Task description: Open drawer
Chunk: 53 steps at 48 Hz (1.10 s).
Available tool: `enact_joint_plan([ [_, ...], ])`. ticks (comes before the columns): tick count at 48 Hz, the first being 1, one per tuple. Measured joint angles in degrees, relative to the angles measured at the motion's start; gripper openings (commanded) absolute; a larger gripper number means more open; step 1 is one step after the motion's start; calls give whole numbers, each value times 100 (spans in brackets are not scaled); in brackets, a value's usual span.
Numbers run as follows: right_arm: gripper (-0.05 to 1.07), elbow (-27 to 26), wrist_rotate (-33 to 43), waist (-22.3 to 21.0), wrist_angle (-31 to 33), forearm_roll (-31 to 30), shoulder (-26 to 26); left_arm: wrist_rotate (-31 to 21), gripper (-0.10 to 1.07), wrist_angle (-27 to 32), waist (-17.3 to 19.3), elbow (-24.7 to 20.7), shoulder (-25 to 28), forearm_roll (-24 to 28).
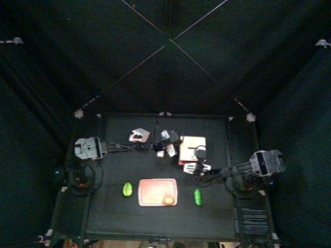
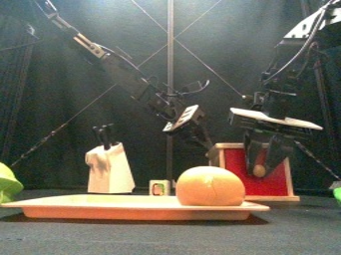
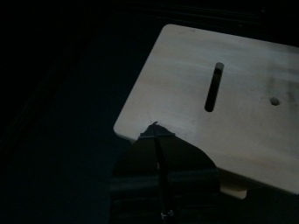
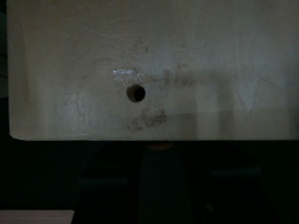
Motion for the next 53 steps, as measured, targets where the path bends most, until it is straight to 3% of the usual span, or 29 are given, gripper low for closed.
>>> enact_joint_plan([
  [20,61,-9,-35,26,-229,97,-9,-9,9,9,0,9,0,0],
  [53,61,-26,-79,466,-290,369,-35,-9,9,62,0,44,0,-88],
])
